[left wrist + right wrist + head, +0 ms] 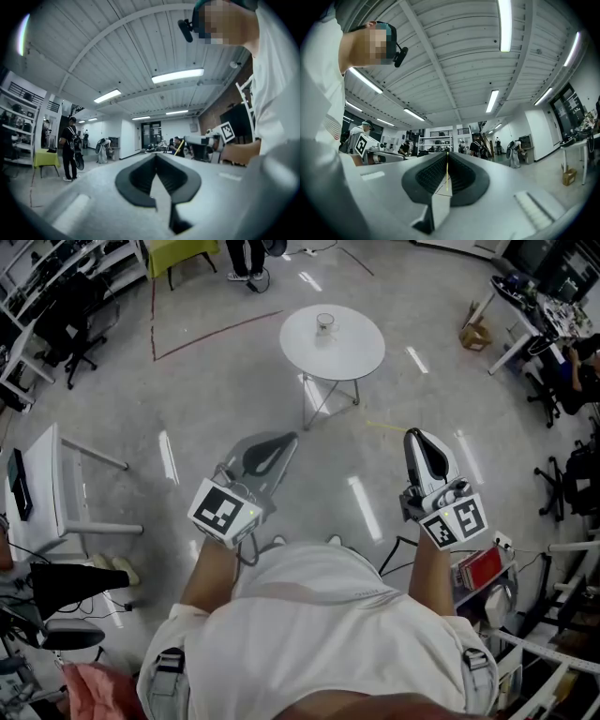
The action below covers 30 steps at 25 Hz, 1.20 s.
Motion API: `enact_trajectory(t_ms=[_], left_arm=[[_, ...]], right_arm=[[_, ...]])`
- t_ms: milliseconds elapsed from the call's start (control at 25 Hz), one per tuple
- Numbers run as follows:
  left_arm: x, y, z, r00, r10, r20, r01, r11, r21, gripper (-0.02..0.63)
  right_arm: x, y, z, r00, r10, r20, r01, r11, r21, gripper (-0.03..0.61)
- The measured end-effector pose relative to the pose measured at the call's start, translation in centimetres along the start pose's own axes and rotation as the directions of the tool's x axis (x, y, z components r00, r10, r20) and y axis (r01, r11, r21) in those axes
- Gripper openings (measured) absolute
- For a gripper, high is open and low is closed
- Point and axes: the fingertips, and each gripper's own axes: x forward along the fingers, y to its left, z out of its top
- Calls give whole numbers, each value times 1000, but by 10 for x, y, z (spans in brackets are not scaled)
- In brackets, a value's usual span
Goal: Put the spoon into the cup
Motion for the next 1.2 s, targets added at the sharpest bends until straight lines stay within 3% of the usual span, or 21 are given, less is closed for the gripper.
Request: enact_trajectory(t_ms=[400,800,1040,1200], left_arm=[[20,-5,-3,1000,11,2,-11,1000,-9,3],[78,-39,-5,1000,6,-5,-6,1000,29,3],[126,-78,-15,1000,-4,-18,3,1000,-10,3],[139,-71,-22,998,7,-54,-7,1000,-7,3]], right_arm=[[-13,-24,6,998,14,63,-16,999,37,14],[-42,-85,4,995,-1,100,-4,998,55,14],[-65,-129,-5,996,42,80,-48,996,77,14],[-54,-151,-14,997,37,72,-45,993,113,14]])
